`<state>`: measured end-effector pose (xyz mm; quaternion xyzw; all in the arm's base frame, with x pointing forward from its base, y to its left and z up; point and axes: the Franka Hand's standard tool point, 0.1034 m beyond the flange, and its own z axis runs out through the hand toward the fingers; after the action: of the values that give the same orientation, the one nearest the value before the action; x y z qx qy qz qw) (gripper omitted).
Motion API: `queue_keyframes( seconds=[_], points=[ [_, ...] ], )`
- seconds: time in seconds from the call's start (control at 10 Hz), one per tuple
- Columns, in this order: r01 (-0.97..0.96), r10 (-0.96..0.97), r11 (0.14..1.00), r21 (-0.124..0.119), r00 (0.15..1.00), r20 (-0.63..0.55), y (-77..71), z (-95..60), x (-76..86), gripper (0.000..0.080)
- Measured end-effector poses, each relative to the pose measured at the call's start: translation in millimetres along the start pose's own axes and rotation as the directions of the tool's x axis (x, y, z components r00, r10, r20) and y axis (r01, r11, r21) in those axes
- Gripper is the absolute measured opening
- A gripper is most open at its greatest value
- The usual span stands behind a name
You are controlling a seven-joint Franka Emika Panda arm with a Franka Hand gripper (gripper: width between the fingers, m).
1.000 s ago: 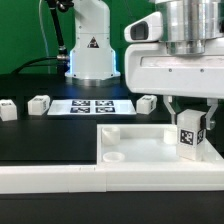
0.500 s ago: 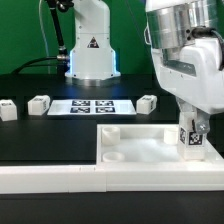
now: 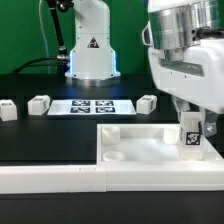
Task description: Assemble square table
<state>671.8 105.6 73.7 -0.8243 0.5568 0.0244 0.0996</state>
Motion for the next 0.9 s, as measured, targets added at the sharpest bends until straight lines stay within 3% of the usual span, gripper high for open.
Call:
queue_keyframes(
  seconds=[0.4,0.5,0.6,0.7,0.8,0.9],
  points=[
    [0.296,-0.296,0.955,0.002,0.955,-0.002,-0.8,-1.0,1.4,0.0647],
    [0.436,-0.436,0.9,-0.018,0.9,-0.016,-0.1,-0.8,2.1,0.0649],
    [0.605,-0.608,0.793,-0.076,0.793,-0.039,0.5,-0.3,1.6,0.0649],
    [0.787,-0.798,0.599,-0.146,0.601,-0.034,-3.8,-1.5,2.2,0.0649],
    [0.838,-0.851,0.522,-0.16,0.525,-0.028,-7.0,-0.9,1.9,0.0649],
    [0.808,-0.82,0.569,-0.151,0.571,-0.033,-6.0,-0.2,1.9,0.0619]
  ],
)
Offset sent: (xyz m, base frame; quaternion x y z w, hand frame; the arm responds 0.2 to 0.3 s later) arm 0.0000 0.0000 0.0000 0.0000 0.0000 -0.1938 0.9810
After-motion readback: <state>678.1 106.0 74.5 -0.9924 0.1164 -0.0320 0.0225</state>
